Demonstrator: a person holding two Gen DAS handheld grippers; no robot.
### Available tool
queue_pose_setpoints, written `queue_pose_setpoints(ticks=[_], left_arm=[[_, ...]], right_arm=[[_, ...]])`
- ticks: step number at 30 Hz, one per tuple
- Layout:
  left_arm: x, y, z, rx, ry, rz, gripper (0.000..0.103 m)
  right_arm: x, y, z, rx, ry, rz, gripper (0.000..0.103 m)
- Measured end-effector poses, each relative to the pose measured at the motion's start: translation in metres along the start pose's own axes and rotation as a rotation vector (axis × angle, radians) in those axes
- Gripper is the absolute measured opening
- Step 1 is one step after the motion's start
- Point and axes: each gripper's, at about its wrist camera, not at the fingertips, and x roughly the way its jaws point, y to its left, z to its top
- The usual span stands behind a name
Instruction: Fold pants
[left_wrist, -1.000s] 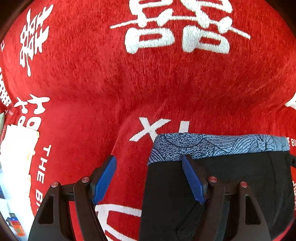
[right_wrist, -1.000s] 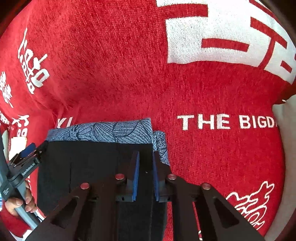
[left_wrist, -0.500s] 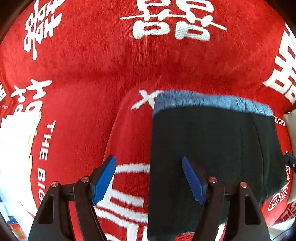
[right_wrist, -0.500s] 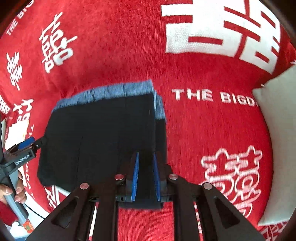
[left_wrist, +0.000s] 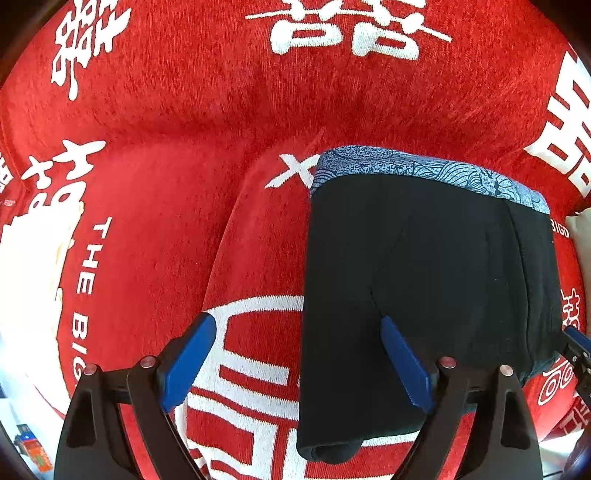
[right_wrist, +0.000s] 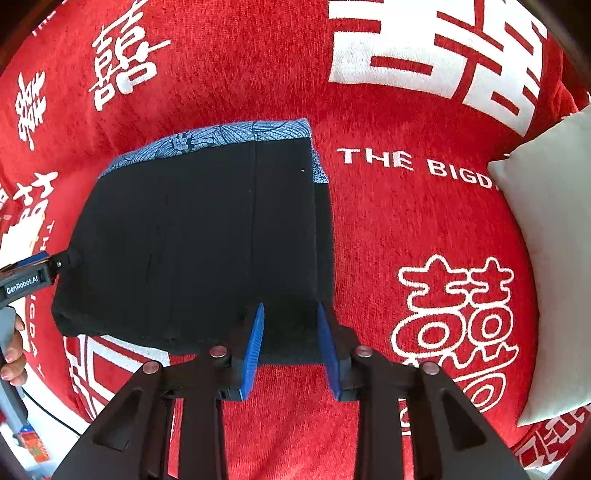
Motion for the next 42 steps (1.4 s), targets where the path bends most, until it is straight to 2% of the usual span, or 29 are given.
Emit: queue_pose_setpoints(ticks=[7,12,17,19,23,26,29,36,42], left_arm=[[-0.001,0.001,0.0,0.003,0.008,-0.006,0.092],[-0.002,0.003,0.0,0.01,0.016,-0.019,0.092],[-0.001,0.013,0.006,0.002,0.028,-0.076,0.092],[0.001,0.017,0.009,-0.008,0.044,-0.111,0.092],[0.009,0.023,0.018,-0.045,0.088,-0.233,0.092],[0.015,0.022,0.025,-0.045,0.105,-0.295,0.092],[0.024,0.02,0.032,-0.03,0.139,-0.391,0.092],[0.055,0.016,0.041,0.046,0.238,-0.549,0.092],[0.069,0.006,0.042,0.042,0.257,-0.604,0.092]], right_arm=[[-0.004,-0.003,-0.002,0.005,0.011,0.01,0.043],[-0.005,-0.009,-0.001,0.003,0.017,0.012,0.055],[-0.005,-0.02,0.004,0.001,0.023,0.024,0.069],[-0.002,-0.032,0.009,0.035,0.033,0.066,0.076],[0.008,-0.059,0.02,0.155,0.062,0.22,0.077],[0.019,-0.07,0.028,0.197,0.083,0.306,0.078],[0.034,-0.076,0.037,0.199,0.099,0.375,0.078],[0.076,-0.074,0.049,0.179,0.17,0.577,0.078],[0.096,-0.073,0.054,0.194,0.189,0.681,0.078]])
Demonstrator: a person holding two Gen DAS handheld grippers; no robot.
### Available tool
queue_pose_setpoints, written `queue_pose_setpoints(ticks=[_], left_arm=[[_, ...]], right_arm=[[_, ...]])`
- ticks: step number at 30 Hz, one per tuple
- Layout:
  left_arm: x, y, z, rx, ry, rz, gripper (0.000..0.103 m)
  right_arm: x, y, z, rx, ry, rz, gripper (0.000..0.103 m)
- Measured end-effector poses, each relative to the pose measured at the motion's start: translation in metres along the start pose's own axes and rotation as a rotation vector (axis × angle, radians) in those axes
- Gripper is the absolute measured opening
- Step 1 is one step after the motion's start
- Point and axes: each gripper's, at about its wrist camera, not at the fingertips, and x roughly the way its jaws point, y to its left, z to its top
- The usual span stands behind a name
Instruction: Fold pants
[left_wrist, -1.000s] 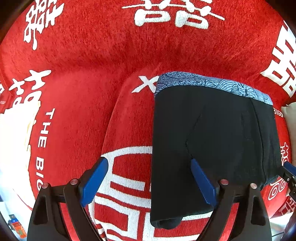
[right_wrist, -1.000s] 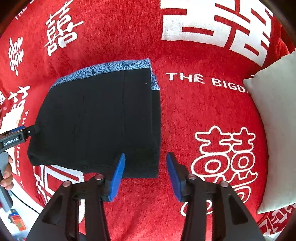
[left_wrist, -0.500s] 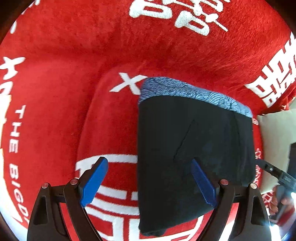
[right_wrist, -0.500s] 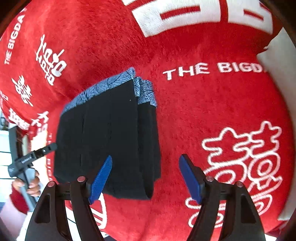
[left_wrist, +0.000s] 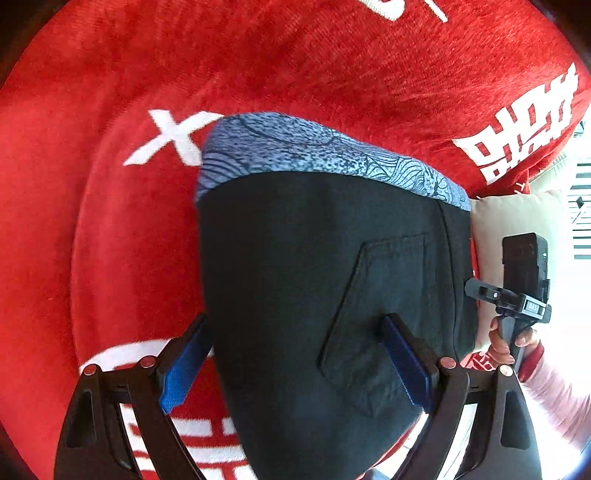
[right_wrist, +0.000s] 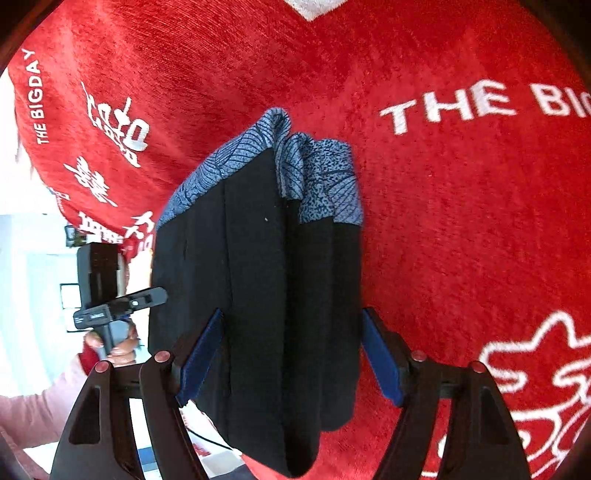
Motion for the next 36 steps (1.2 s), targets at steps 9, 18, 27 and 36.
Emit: queue_pose_setpoints(ticks=[9,18,27,36], left_arm=[[0.005,-0.012,0.0,0.011,-0.056,0.013,0.08],[-0.031,-0.041,-0.017,0.06,-0.13,0.059,0.065],[-0.056,-0.052,-0.067,0.066,-0.119,0.071,0.065],[-0.032,-0.036,-0.11,0.065,-0.078,0.096,0.065]], right_arm=[[0.003,0.001,0.005,0.044,0.009,0.036,0.049],[-0.02,0.027,-0.008,0.057,-0.036,0.076,0.042],[-0.036,0.054,-0.06,0.036,-0.025,0.072,0.042],[-0.02,0.039,-0.108,0.08,-0.005,0.026,0.043]])
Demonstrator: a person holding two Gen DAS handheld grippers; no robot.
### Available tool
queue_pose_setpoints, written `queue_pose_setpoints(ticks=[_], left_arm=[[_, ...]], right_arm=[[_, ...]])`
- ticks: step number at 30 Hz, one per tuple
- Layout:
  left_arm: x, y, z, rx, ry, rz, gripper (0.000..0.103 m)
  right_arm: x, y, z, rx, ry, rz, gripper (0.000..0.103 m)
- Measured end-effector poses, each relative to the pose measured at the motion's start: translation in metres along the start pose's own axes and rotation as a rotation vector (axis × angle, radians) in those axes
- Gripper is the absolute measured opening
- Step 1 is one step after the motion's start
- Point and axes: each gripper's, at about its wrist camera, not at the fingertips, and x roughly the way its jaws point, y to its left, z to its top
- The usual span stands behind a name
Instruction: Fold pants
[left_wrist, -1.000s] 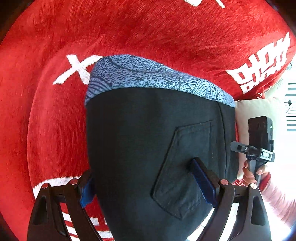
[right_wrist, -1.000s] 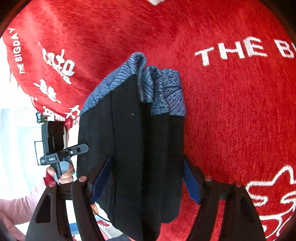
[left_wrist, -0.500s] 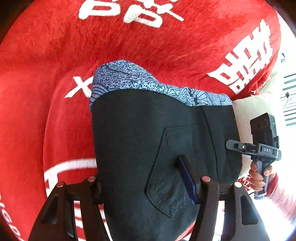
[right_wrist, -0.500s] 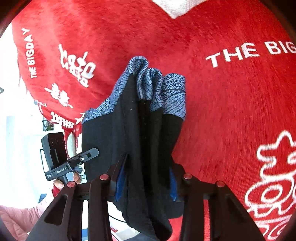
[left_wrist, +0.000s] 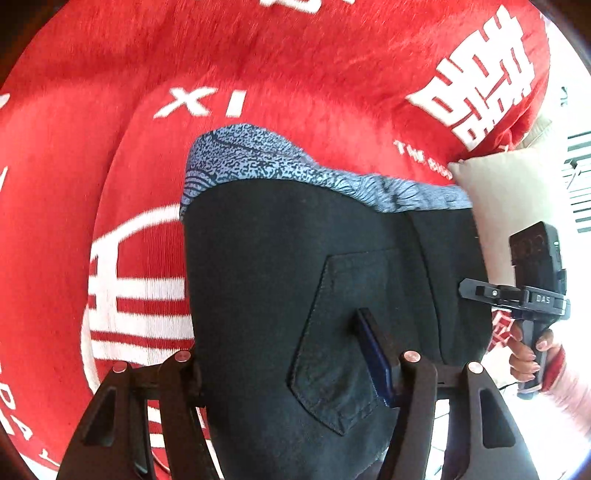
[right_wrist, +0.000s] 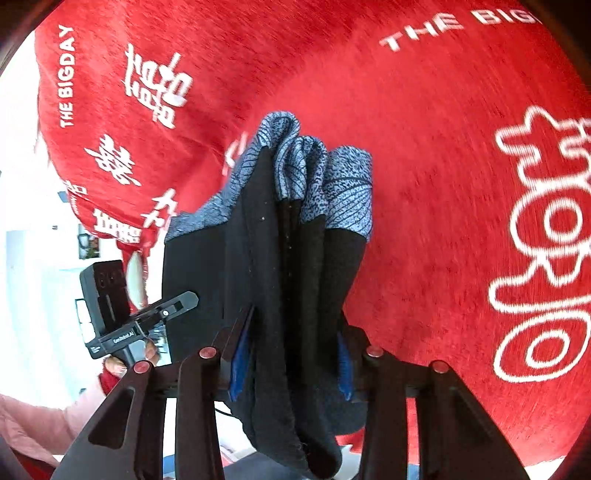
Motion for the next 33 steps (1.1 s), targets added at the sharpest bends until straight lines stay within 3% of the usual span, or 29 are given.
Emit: queue_pose_setpoints(ticks=[8,12,19,20,23,27,33], left_arm=[[0.016,0.016,-0.008,-0.04,-0.041,0.075,0.099],[0.015,0.011,-0.008,-0.032,-0.044,0.115,0.099],[0.002,-0.009,-0.012,0.012,-0.051,0.303,0.1],[-0.002,-0.008,-0.015,0.016,-0.053,0.324,0.1],[-0.013,-0.016,-0.024,0.017,-0.056,0.403,0.1],[-0.026,-0.024,-0.036,0.003,-0.041,0.425,0.102],[-0.039,-0.039,-0.056,0.009,-0.011,0.451,0.102]], right_arm=[[0.015,-0.005,-0.005,-0.065,-0.038,-0.125,0.057],[0.013,-0.002,-0.006,-0.054,-0.041,-0.156,0.06],[-0.009,0.015,-0.017,-0.03,-0.077,-0.282,0.069],[-0.014,0.017,-0.019,-0.022,-0.09,-0.305,0.075],[-0.025,0.024,-0.026,-0.01,-0.12,-0.43,0.08],[-0.033,0.037,-0.038,-0.01,-0.131,-0.573,0.083],[-0.038,0.059,-0.053,-0.009,-0.14,-0.63,0.086]])
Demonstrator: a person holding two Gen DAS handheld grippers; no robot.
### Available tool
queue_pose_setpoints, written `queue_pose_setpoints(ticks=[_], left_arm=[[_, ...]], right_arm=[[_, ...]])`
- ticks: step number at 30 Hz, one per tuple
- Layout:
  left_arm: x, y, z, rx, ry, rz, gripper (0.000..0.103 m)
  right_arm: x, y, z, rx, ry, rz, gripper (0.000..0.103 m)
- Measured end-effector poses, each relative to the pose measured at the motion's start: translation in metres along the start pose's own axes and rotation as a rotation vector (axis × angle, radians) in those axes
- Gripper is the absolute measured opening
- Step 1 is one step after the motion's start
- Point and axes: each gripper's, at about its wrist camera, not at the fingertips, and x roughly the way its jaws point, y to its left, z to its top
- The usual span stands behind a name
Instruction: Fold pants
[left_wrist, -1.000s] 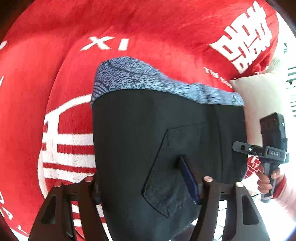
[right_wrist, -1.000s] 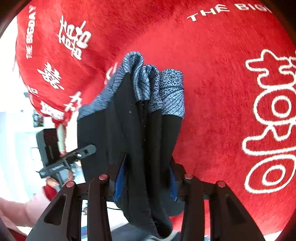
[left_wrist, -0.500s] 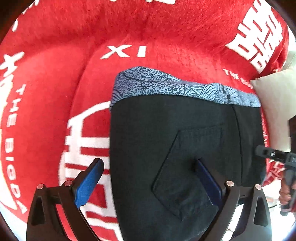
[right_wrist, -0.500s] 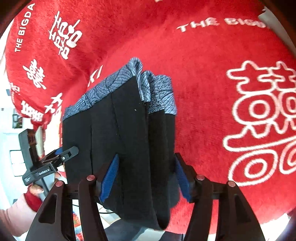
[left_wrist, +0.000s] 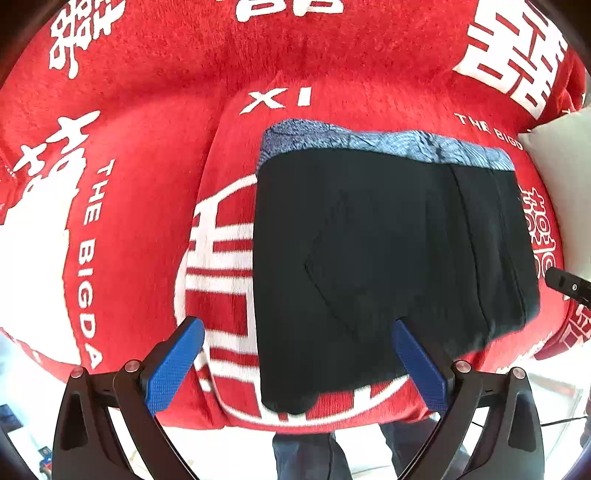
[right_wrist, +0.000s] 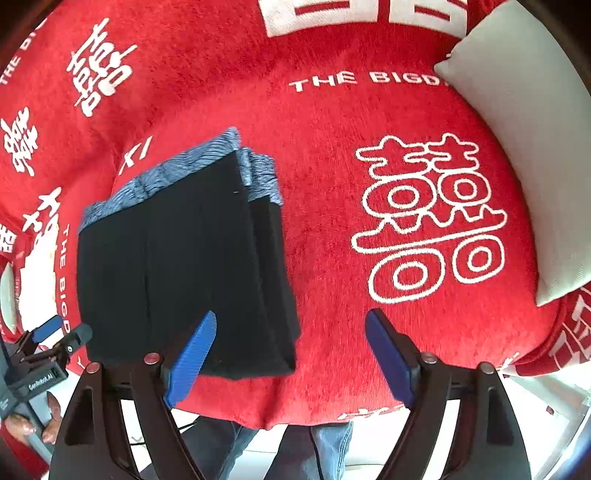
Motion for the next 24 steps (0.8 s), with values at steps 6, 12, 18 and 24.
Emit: queue_pose_setpoints(ticks=[6,12,18,24], left_arm=[[-0.025,-0.011,-0.013,0.019,-0.018,0.042,0.102],[-0.043,-0.019,-0.021,0.041,-0.04,0.07,0.102],[-0.055,-0.023,-0.023,0.047,-0.029,0.068,0.102],[-0.064,-0.025,-0.025,0.067,-0.016,0.077,0.102]], right_arm=[[-0.018,0.028,-0.014,-0.045,-0.029,-0.046,0.093],[-0.032,0.054,-0.023,-0.068,-0.031,-0.053,0.103],[-0.042,0.073,-0.027,-0.102,-0.02,-0.075,0.103],[-0.052,0.084,-0.03,-0.117,-0.016,-0.086,0.103]])
